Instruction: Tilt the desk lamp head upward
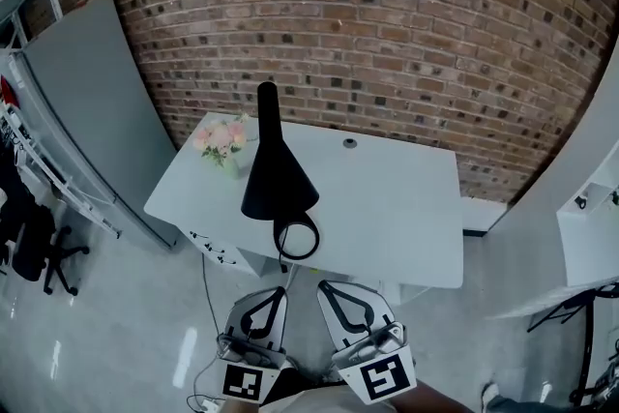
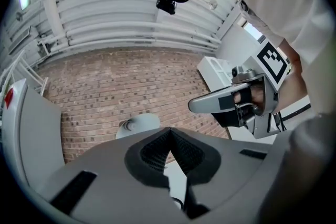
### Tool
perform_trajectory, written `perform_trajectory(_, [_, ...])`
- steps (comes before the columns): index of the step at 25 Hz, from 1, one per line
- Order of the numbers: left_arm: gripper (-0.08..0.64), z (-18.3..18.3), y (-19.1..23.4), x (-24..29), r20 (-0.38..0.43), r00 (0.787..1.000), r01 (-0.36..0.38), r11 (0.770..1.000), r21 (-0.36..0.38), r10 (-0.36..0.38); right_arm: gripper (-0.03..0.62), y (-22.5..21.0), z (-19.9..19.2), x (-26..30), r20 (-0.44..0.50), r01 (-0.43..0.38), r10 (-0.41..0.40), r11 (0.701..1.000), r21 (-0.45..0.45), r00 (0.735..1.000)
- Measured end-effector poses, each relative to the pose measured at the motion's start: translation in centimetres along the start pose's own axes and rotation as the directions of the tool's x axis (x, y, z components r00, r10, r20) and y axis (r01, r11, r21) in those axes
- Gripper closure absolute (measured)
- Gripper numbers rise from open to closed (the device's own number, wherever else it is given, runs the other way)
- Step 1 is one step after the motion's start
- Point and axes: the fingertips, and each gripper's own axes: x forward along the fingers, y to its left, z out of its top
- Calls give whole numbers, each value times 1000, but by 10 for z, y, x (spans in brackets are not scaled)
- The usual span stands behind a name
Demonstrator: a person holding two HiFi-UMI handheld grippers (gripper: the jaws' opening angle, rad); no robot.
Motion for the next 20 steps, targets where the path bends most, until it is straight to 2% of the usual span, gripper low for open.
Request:
perform_trajectory(6, [555, 13, 4, -8, 15, 1000, -8, 1000, 30, 8, 575, 2, 15, 0, 32, 13, -14, 1000, 15, 999])
perform_trajectory(13, [555, 5, -3, -18, -23, 1000, 10, 998, 70, -9, 575, 18, 14, 4, 46, -36, 36, 999, 3, 998])
perform_trajectory(17, [555, 9, -2, -15, -9, 1000, -10, 998, 59, 11, 575, 10, 16, 2, 64, -21, 20, 1000, 21, 998])
perform_trajectory(20, [555, 11, -4, -13, -7, 1000, -21, 998, 54, 21, 575, 7, 15, 0, 61, -34, 34, 999, 2, 998])
